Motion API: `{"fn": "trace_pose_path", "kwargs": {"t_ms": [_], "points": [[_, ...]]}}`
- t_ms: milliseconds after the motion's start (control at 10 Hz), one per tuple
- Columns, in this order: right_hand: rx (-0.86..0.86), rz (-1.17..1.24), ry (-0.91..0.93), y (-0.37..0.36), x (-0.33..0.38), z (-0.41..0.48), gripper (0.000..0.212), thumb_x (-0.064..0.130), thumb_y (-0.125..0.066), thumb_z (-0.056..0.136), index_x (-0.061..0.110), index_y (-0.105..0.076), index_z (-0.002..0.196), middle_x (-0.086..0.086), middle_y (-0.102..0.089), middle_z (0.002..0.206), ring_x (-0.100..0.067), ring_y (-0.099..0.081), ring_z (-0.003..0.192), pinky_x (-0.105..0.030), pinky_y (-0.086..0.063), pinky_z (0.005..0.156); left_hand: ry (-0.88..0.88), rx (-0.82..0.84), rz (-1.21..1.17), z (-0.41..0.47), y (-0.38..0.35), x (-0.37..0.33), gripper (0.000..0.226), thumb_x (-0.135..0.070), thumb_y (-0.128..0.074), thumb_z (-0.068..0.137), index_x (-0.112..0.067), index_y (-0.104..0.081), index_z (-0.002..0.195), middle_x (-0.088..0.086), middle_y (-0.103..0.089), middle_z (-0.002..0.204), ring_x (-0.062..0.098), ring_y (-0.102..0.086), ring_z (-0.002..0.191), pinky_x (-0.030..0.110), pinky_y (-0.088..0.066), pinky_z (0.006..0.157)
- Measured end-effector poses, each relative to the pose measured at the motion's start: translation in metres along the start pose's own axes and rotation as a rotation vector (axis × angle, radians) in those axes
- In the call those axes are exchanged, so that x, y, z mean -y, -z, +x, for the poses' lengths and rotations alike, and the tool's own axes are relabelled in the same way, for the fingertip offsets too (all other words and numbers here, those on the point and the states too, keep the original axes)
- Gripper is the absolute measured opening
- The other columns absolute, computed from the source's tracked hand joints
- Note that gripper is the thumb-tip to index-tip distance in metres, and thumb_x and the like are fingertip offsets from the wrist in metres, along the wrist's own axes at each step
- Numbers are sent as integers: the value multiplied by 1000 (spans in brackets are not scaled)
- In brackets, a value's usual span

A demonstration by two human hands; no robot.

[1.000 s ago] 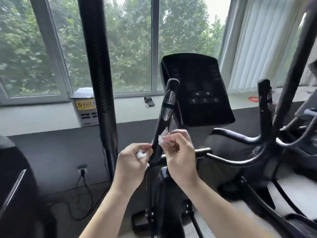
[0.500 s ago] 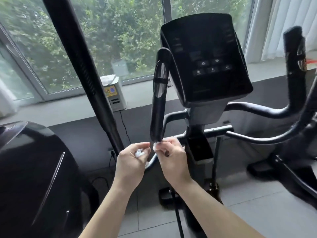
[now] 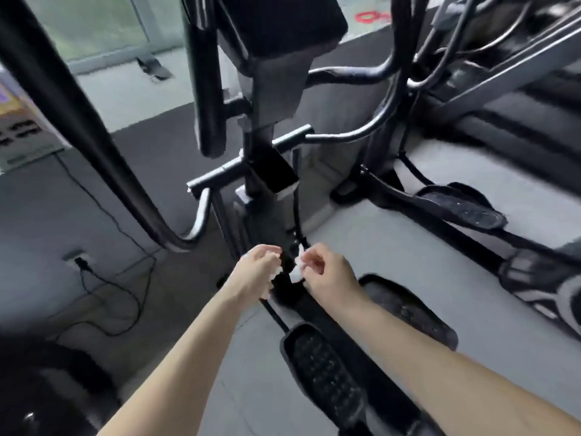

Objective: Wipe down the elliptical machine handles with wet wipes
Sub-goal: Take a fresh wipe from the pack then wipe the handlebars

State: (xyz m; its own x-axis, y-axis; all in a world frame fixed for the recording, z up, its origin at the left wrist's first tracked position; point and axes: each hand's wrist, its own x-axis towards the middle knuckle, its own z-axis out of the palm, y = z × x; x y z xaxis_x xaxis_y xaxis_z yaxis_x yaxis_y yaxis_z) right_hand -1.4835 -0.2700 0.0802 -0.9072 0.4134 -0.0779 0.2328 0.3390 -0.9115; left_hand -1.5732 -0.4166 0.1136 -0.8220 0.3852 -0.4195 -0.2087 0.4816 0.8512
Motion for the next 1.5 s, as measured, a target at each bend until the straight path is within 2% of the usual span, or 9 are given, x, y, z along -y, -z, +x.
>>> {"fn": "trace_pose_path", "kwargs": {"t_ms": [100,300,500,800,1000,1100,1200,1400,1500], "points": [[-109,-57,-189,9,-35,-59,12,13,-66,94,25,-66,93,9,-70,91,-1,-63,83,-22,-53,79,8,269,110,-12,-34,28,44,-2,-51,86,-28,-63,120,3,-66,109,19,-63,82,34,-53,69],[-283,-138,-418,32,-77,-192,31,14,-60,98,19,-69,127,3,-68,124,-15,-63,111,-27,-51,98,-154,682,511,-65,-111,53,39,2,-65,85,-19,-63,117,-6,-61,83,8,-56,69,16,-42,58],[-355,-135,-578,44,-109,-314,63,16,-86,83,13,-62,141,-3,-56,143,-18,-55,132,-25,-42,112,-308,955,678,-143,-198,80,15,-7,-69,87,-21,-62,87,-3,-63,80,15,-53,73,13,-39,52],[-666,-58,-677,78,-151,-535,67,29,-78,88,42,-45,145,17,-56,141,-1,-57,122,-2,-38,95,-474,1246,896,-315,-358,139,44,-29,-76,89,-18,-52,125,3,-61,110,17,-59,92,22,-46,73],[-875,58,-762,119,-198,-716,45,21,-62,91,26,-60,136,4,-64,129,-17,-62,119,-33,-52,102,-561,1374,1020,-487,-468,166,15,-21,-75,85,-21,-61,79,-2,-70,59,15,-69,54,22,-52,55],[-1017,95,-798,156,-212,-813,35,18,-61,92,33,-60,123,19,-67,111,-2,-61,101,-23,-51,89,-647,1465,1108,-588,-529,183,8,-29,-71,86,-27,-68,78,2,-74,72,21,-72,69,23,-55,59],[-1085,92,-834,195,-233,-911,49,20,-60,95,34,-50,141,13,-61,129,-6,-59,114,-22,-48,94,-821,1544,1160,-688,-592,203,26,-33,-65,95,-18,-68,115,4,-73,105,21,-68,96,23,-49,73],[-1227,92,-876,275,-270,-1071,46,6,-62,90,28,-62,130,8,-67,119,-8,-64,106,-9,-48,87,-874,1681,1174,-839,-715,223,33,-5,-46,103,3,-54,134,22,-55,141,34,-54,129,36,-42,102],[-1277,55,-907,317,-299,-1144,38,8,-63,93,22,-59,128,9,-66,109,-7,-62,93,-2,-41,68,-875,1618,1103,-885,-789,241,29,-12,-44,105,-1,-64,123,24,-65,124,32,-64,108,34,-47,87]]}}
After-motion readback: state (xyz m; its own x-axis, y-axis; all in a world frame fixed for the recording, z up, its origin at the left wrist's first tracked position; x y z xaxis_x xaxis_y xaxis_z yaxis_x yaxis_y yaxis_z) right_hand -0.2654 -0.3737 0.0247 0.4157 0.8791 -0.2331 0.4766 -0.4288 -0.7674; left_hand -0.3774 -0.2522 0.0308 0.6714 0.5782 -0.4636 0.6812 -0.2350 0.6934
